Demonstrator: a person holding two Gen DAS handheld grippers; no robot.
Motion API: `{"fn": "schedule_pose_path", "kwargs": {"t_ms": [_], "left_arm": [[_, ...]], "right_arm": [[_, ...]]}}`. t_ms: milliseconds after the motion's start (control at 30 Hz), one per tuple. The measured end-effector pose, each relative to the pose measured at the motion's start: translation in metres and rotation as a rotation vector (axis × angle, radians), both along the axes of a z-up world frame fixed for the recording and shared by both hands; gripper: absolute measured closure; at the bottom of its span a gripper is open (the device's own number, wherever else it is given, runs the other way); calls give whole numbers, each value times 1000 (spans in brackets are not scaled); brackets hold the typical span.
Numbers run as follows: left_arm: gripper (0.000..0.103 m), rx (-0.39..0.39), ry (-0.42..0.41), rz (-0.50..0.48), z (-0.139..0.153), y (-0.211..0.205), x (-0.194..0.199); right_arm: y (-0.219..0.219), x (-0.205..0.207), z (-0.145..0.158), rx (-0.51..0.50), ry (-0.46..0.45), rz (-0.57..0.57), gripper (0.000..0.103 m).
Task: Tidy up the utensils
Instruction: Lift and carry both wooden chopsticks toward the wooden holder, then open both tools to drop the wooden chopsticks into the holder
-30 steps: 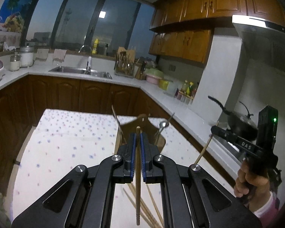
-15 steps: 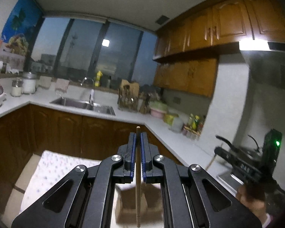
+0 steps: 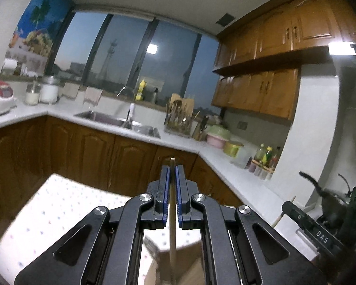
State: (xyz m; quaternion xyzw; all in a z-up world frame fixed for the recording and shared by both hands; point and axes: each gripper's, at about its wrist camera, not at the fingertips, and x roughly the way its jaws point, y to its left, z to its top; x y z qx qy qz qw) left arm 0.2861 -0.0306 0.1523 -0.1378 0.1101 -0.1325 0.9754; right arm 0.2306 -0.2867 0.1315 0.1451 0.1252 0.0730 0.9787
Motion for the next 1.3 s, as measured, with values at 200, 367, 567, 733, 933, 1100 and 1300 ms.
{"fn": "schedule_pose_path", "kwargs": {"t_ms": [200, 367, 567, 733, 933, 1100, 1300], "left_arm": [[99, 6, 60, -5, -36, 3, -1], [98, 28, 66, -7, -47, 4, -6], [98, 36, 80, -10, -45, 6, -4], [97, 54, 86, -11, -42, 5, -4], [92, 32, 121, -32, -36, 9, -5], [33, -1, 82, -9, -22, 17, -32], [6, -15, 73, 32, -17, 33, -74]], "right_arm": [[5, 2, -32, -14, 46, -4, 98], [1, 4, -47, -10, 83, -9, 97], [-2, 6, -45, -3, 112, -7, 97], [-3, 7, -45, 1, 113, -7, 97], [-7, 7, -45, 31, 126, 0, 90], [-16, -10, -32, 95, 73, 16, 33], [-21, -53, -11, 113, -29, 3, 6]]}}
